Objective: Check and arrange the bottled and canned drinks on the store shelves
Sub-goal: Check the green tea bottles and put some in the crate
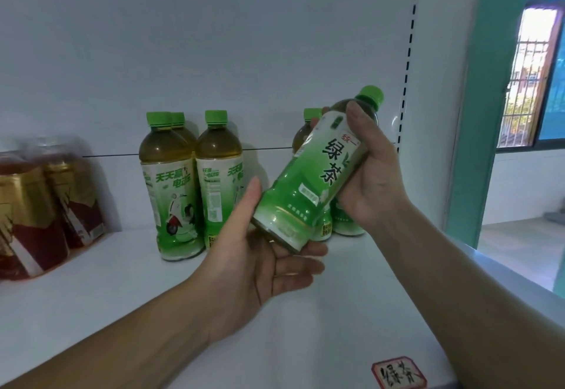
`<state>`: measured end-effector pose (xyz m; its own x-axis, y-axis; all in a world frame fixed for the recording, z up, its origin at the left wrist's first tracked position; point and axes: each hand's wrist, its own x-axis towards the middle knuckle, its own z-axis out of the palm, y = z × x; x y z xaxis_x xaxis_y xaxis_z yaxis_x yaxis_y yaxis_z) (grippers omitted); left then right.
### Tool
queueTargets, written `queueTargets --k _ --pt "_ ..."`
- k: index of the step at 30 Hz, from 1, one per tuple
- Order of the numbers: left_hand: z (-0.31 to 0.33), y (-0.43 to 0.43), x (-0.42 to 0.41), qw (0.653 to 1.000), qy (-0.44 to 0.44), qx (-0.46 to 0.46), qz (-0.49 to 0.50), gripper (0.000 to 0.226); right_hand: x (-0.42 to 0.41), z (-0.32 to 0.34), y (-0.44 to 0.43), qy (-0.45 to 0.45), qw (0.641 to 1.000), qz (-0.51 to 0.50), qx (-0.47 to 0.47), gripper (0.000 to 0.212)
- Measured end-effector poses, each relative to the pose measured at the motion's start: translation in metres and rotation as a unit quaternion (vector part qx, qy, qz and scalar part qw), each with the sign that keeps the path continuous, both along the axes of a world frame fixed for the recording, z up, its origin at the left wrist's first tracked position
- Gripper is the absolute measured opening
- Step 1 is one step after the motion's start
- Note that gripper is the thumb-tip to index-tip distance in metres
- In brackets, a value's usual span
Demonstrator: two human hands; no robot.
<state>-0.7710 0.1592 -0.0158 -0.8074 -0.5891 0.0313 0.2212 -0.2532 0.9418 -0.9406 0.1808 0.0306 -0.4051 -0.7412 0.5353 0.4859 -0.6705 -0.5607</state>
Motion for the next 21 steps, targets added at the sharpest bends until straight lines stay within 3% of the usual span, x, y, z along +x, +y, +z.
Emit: queueTargets --k 4,6,8,10,12,16,18,21 --pt "-0.0060 -0.0011 -0.0036 0.995 0.044 -0.053 0.071 0.071 -0.0002 -0.0030 -0.0026 0.029 0.997 -0.071 0.010 0.063" --pt "-0.0044 -0.0006 -0.0014 0.995 0.050 -0.051 0.076 0.066 -0.0015 -0.0026 -0.0045 0.033 0.997 -0.068 0.005 0.072" --pt "-0.0015 0.0005 0.0014 0.998 0.049 -0.011 0.048 0.052 -0.0020 -0.0004 -0.0044 0.026 0.999 -0.032 0.003 0.101" --pt "0.0025 0.0021 0.0037 0.999 0.035 0.029 0.020 0.061 -0.0026 0.0008 -0.0034 0.021 1.000 -0.001 0.007 0.121" --pt "0.0008 0.0017 0.0018 1.000 0.011 0.009 0.020 0.067 -0.0027 -0.0001 -0.0024 0.030 1.000 0.007 0.005 0.110" --pt "-0.0051 0.0019 -0.0029 0.993 0.034 -0.081 0.079 0.063 -0.0042 -0.0021 -0.0015 0.066 0.995 -0.073 0.004 0.064" --pt "-0.0053 0.0020 -0.0021 0.992 0.030 -0.086 0.087 0.070 -0.0029 -0.0010 -0.0015 0.076 0.994 -0.082 0.009 0.064" --pt "-0.0005 0.0021 0.0021 0.999 0.035 0.003 0.035 0.057 0.0009 0.0011 -0.0013 0.057 0.998 -0.029 0.022 0.097"
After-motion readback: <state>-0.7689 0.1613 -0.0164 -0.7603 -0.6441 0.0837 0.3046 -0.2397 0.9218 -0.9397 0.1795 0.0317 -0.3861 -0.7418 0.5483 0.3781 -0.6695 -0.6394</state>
